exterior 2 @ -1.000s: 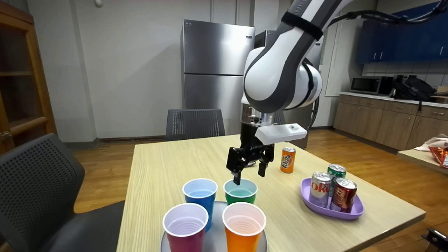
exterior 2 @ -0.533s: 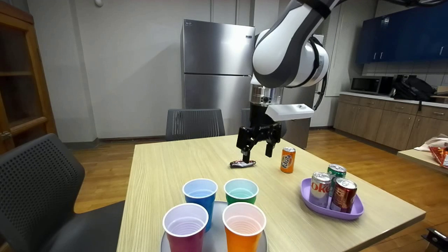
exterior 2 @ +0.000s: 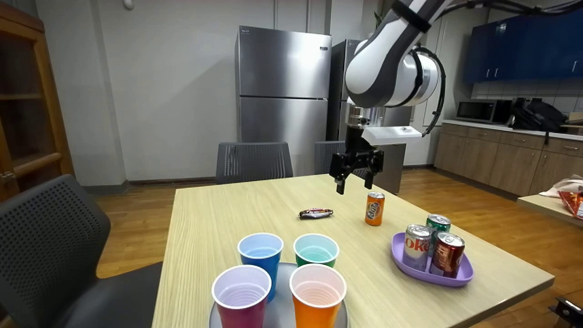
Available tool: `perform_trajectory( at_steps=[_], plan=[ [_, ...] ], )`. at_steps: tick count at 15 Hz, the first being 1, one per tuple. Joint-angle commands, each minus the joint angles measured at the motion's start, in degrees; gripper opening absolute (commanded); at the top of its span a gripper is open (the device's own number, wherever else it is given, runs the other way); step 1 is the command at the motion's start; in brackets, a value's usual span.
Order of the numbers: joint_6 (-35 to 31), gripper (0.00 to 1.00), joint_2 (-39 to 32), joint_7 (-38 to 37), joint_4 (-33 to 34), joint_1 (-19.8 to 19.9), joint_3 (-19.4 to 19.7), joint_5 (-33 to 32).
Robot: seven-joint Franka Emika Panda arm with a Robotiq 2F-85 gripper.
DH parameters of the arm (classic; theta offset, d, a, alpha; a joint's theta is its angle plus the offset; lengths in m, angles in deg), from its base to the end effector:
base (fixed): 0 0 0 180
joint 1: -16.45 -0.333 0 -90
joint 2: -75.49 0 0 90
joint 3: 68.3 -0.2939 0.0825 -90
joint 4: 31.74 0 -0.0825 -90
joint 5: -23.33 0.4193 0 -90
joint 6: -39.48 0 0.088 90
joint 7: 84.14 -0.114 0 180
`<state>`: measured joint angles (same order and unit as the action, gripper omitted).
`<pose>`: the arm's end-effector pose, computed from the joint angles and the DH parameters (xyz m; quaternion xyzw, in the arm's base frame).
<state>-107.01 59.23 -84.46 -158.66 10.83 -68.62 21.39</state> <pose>0.5701 0.0598 0.1971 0.9976 0.0627 0.0293 0.0074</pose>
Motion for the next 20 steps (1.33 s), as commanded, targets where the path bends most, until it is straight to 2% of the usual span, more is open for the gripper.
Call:
perform_trajectory(
  at_steps=[1, 7, 8, 20],
  plan=[
    [2.43, 1.00, -3.86, -2.71, 5.16, 1.14, 2.12, -3.20],
    [3.56, 1.00, -10.17, -4.45, 11.60, 2.12, 5.19, -3.68],
    [1.01, 1.00, -8.08, -2.53, 8.11, 2.48, 4.31, -3.20],
    [2.96, 1.00, -12.07, -3.53, 13.51, 3.59, 5.14, -2.40]
  ],
)
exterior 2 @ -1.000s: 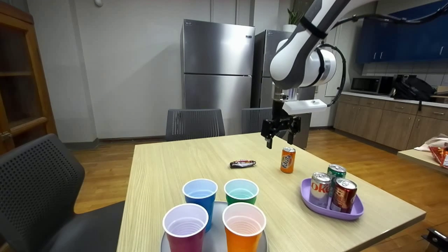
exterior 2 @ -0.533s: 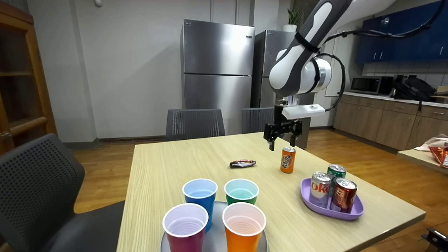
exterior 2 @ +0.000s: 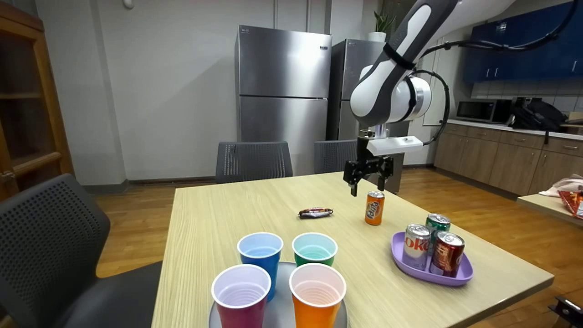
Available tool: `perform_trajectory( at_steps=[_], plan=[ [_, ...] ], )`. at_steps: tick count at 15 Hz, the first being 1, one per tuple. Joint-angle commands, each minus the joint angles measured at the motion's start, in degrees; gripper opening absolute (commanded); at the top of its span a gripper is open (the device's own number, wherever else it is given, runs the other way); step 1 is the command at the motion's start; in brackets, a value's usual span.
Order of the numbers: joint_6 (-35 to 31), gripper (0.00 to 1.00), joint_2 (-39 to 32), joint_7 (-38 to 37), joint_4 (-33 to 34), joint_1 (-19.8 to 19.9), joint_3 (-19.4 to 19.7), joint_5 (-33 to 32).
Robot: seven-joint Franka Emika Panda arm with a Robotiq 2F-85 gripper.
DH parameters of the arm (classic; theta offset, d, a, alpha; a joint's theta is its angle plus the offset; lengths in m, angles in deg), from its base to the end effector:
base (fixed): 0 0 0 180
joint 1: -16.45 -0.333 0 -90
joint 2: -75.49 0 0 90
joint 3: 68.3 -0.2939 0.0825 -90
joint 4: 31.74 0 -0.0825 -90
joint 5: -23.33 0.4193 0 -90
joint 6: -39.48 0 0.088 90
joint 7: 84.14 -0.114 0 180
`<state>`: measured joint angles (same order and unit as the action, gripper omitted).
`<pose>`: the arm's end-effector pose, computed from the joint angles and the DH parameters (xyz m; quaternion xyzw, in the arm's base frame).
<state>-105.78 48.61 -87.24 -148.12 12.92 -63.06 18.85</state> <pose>0.6153 -0.0188 0.1615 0.9989 -0.0049 0.0184 0.0432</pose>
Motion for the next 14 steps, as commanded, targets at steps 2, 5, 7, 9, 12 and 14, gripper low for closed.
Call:
perform_trajectory(
  at_steps=[2, 5, 7, 9, 12, 14],
  plan=[
    [1.86, 1.00, -2.03, -0.51, 4.08, 2.34, -0.37, 0.51],
    [2.21, 1.00, -3.26, -0.83, 6.03, 3.47, 0.03, 0.60],
    [2.59, 1.00, -4.34, -1.08, 7.44, 4.15, 0.35, 0.68],
    [2.93, 1.00, -5.45, -1.15, 8.83, 4.86, 0.61, 1.02],
    [3.93, 1.00, -6.65, -0.78, 10.67, 6.10, 0.74, 1.62],
    [4.91, 1.00, -7.49, -0.63, 11.96, 6.92, 0.70, 2.10]
  ],
)
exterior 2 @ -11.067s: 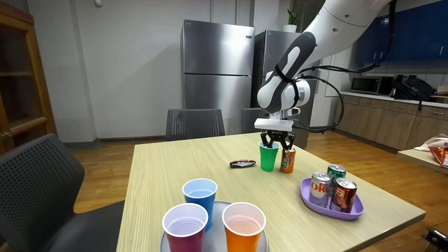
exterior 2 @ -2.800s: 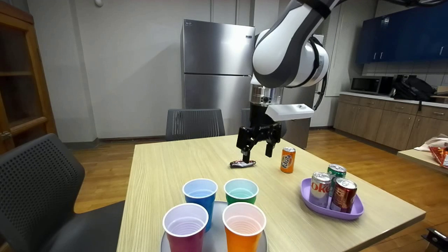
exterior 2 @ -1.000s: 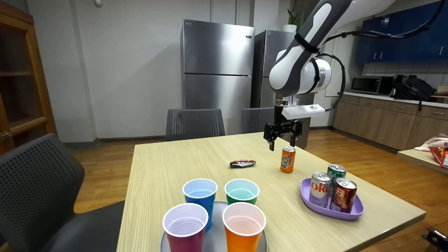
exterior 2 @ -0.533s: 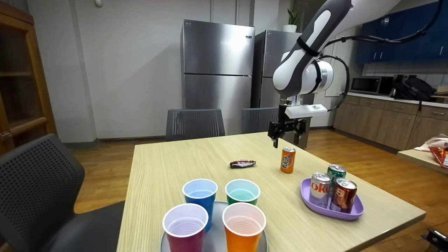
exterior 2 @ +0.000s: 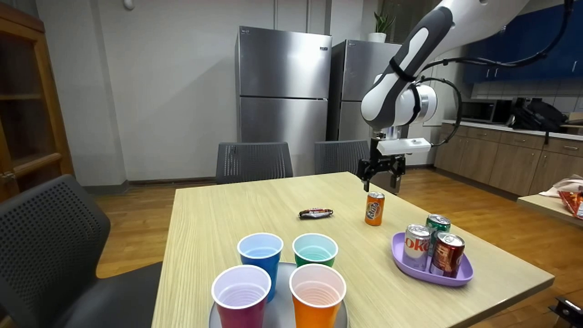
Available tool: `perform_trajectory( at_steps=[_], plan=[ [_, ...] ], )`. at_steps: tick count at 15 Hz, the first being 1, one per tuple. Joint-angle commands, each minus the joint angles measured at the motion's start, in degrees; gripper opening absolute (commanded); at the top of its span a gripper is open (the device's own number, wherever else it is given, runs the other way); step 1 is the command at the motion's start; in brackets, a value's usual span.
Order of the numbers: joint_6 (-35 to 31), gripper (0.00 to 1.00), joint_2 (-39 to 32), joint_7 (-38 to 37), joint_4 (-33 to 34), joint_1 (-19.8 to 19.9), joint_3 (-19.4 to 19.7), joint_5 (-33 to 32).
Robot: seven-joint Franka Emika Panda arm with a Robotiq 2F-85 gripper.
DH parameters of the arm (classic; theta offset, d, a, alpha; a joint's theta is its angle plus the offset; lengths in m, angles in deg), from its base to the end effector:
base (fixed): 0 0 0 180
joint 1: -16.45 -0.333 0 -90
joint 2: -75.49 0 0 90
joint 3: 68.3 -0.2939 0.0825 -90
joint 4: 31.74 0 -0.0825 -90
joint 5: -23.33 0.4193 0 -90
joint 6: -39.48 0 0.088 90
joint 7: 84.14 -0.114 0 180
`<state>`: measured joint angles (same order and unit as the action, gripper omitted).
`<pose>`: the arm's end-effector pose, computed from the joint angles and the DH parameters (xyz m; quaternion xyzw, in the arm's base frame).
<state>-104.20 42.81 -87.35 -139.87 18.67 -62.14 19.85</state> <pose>0.6443 -0.0940 0.1555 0.9962 -0.0678 0.0239 0.0485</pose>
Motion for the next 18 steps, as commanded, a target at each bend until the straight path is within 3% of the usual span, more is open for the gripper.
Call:
perform_trajectory(
  at_steps=[1, 18],
  plan=[
    [3.75, 1.00, -2.19, -0.58, 4.39, 1.43, -0.13, 1.20],
    [5.46, 1.00, -11.30, -2.11, 13.05, 2.10, 0.24, 2.06]
  ],
)
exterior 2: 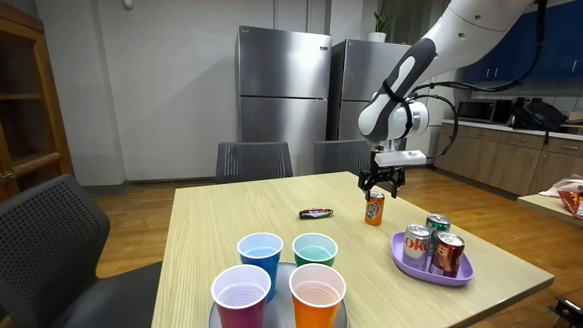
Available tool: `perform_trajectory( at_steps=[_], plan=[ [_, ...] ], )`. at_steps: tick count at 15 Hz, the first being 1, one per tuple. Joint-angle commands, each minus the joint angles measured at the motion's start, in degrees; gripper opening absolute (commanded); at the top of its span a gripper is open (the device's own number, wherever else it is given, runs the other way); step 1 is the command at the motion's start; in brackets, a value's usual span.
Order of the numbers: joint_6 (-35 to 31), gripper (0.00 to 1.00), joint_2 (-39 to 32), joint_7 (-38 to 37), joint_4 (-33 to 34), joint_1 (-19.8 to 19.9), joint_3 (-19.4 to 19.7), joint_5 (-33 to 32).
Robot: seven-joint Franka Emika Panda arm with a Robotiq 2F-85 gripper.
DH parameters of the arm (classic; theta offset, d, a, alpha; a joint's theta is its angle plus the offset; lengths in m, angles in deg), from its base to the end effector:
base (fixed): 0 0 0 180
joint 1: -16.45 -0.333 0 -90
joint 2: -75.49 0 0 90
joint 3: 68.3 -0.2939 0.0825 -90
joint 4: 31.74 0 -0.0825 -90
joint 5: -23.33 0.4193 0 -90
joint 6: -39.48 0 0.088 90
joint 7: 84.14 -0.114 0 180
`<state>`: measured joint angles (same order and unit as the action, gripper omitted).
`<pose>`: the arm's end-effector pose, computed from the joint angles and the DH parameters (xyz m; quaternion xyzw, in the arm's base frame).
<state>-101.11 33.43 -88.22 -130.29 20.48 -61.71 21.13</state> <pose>0.6658 -0.1220 0.1131 0.9939 -0.0984 -0.0012 0.0507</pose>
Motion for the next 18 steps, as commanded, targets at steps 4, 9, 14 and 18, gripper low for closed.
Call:
perform_trajectory(
  at_steps=[4, 9, 14, 18],
  plan=[
    [2.31, 1.00, -3.49, -1.73, 5.10, 0.21, -0.08, 0.98],
    [2.01, 1.00, -4.74, -2.13, 6.75, 0.21, -0.05, 1.05],
    [1.75, 0.78, -5.25, -1.93, 7.64, 0.25, -0.13, 0.93],
    [1.69, 0.49, -5.41, -1.78, 7.86, 0.28, -0.15, 0.89]
  ],
)
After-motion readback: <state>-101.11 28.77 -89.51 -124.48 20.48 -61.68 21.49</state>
